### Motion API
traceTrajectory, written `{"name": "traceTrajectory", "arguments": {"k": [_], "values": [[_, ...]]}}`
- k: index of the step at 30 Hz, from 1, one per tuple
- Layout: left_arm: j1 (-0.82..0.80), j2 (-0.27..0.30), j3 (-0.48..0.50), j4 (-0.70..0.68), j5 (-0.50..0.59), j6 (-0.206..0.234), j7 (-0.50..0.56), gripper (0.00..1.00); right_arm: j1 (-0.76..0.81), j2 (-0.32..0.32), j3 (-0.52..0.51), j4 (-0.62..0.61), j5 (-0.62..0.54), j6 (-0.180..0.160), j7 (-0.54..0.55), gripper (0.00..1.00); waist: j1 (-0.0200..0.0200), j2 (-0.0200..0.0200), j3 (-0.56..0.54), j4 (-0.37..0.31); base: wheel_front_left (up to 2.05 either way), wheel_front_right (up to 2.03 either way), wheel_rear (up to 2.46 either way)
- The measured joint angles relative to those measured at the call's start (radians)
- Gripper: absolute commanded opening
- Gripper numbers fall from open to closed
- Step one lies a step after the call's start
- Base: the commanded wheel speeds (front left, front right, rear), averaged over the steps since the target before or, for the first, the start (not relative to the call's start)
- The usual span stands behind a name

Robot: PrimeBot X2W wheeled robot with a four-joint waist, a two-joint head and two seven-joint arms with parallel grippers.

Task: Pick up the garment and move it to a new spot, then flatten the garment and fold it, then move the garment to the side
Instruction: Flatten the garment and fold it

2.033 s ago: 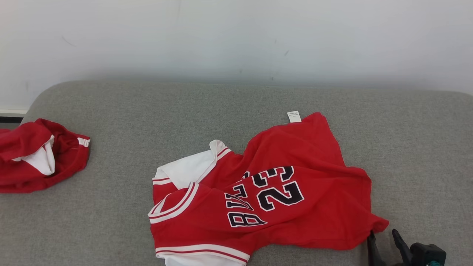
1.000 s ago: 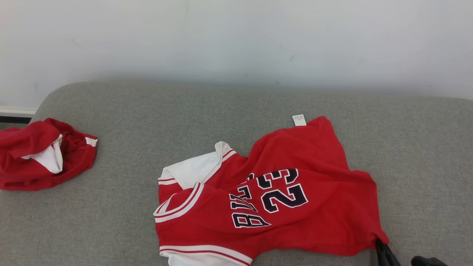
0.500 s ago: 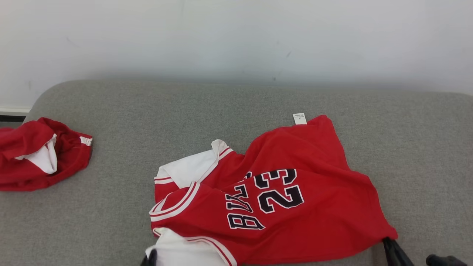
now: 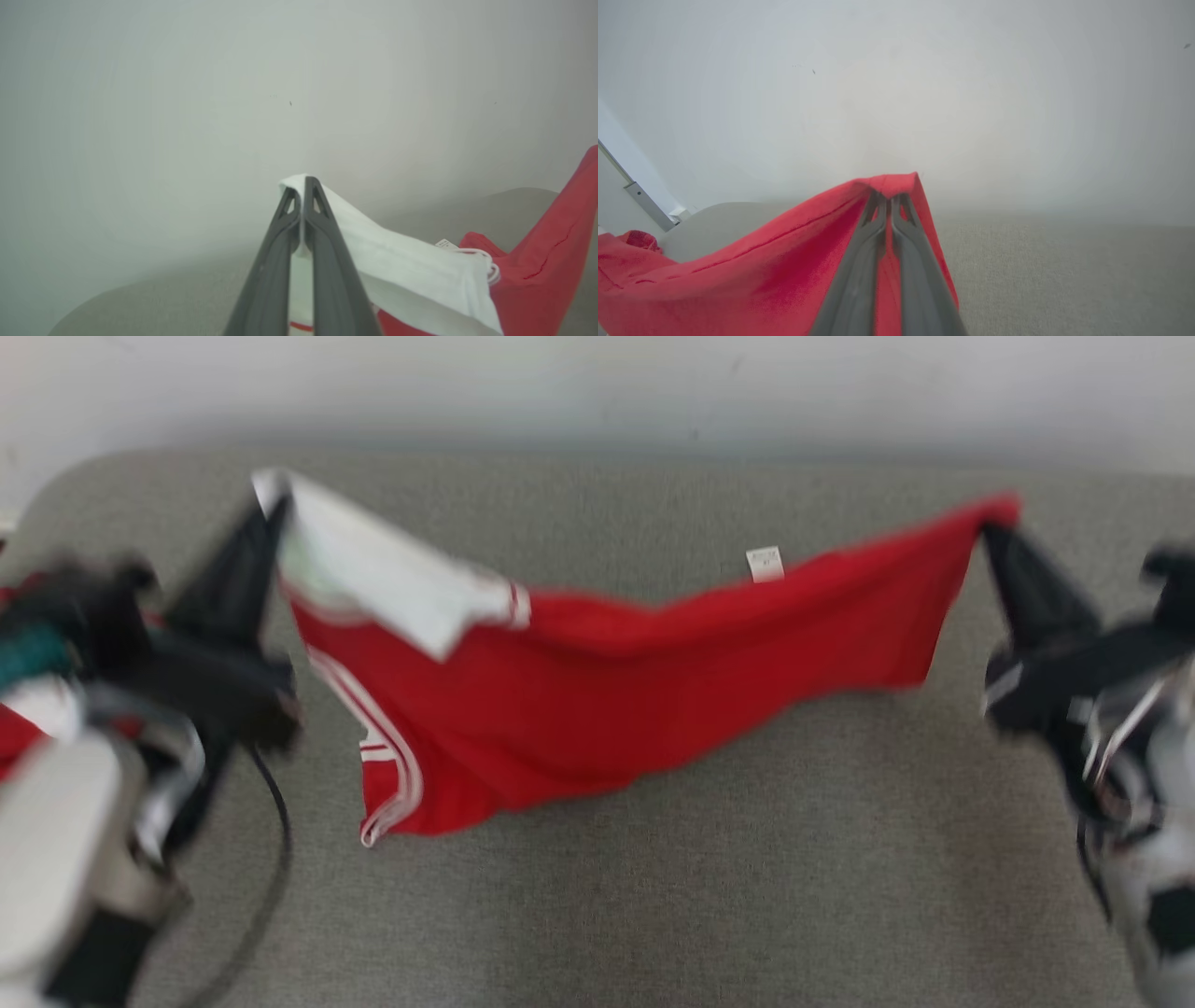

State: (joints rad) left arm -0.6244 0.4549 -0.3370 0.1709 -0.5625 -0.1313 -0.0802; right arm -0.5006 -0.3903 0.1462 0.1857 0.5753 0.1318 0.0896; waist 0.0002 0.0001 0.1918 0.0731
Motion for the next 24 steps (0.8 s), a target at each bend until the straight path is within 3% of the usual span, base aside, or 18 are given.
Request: {"name": "traceTrajectory", "arguments": {"k": [3, 4, 10, 16, 24], "values": [[-0.223, 0.021, -0.018, 0.049, -0.065, 0.0, 0.054, 0.0, -0.211, -0.001, 0.002, 0.059, 0.052, 0.0, 0.06, 0.0, 0.0, 0.0, 0.055, -0.003, 0.0, 0.0, 0.0], [-0.223, 0.021, -0.018, 0.049, -0.065, 0.0, 0.054, 0.0, -0.211, -0.001, 0.002, 0.059, 0.052, 0.0, 0.06, 0.0, 0.0, 0.0, 0.055, -0.003, 0.0, 0.0, 0.0], [-0.663, 0.048, -0.08, 0.235, -0.126, 0.0, 0.127, 0.0, -0.649, 0.028, -0.012, 0.242, 0.08, 0.0, 0.134, 0.0, 0.0002, 0.0001, 0.18, -0.012, 0.0, 0.0, 0.0], [-1.038, 0.049, -0.148, 0.391, -0.125, 0.0, 0.129, 0.0, -1.016, 0.105, -0.035, 0.43, 0.058, 0.0, 0.11, 0.0, 0.0003, 0.0002, 0.301, -0.028, 0.0, 0.0, 0.0], [-1.384, 0.0, -0.234, 0.577, -0.128, 0.0, 0.088, 0.0, -1.3, 0.126, -0.066, 0.643, -0.023, 0.0, 0.016, 0.0, 0.0002, 0.0003, 0.405, -0.083, 0.0, 0.0, 0.0]]}}
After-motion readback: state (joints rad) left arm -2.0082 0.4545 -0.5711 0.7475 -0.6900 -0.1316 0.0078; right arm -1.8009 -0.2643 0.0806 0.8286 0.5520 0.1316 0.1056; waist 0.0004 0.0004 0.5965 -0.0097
